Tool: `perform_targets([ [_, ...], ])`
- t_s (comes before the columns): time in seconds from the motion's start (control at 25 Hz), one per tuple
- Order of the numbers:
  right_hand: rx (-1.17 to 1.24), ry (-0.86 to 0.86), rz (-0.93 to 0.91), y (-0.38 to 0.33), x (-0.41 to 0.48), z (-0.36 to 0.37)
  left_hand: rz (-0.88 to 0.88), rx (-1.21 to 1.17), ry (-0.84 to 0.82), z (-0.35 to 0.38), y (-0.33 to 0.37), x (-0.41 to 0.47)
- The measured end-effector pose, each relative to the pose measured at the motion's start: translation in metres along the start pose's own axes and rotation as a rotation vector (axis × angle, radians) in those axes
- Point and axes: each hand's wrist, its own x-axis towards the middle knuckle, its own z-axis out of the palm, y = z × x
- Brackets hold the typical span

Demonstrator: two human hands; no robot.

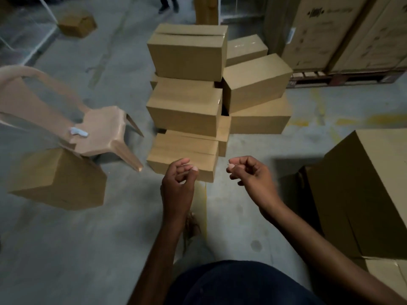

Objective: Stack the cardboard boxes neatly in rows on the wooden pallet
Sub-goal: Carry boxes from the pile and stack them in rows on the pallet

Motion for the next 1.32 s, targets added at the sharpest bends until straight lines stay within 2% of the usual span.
perform_targets([
  [0.16,0.018,0.094,0.035,-0.023,0.099,0.046,0.018,0.021,-0.109,0.012,0.006,0.130],
  [0.4,0.012,0.142,0.008,-0.080,0.226,0.086,0.038,0.055,-0.228,0.039,0.039,0.284],
  [0.6,-0.038,0.123,-0.001,-0.107,0.360,0.078,-0.073,0.020,-0.197,0.095,0.041,0.392],
  [0.84,-0.141,0.076,-0.049,-0.140,0.595,0.041,-0.182,-0.005,-0.084,0.209,0.046,0.547],
  [0.96,-0.288,0.099,-0.127,-0.167,0.714,0.030,-0.245,-0.052,-0.071,0.266,0.054,0.630],
  [1.12,-0.643,0.024,-0.237,-0.174,0.860,0.036,-0.315,-0.131,-0.011,0.338,0.053,0.742],
  [1.32,-0.995,-0.035,-0.332,-0.171,1.006,0.053,-0.562,-0.197,0.103,0.421,0.037,0.864],
])
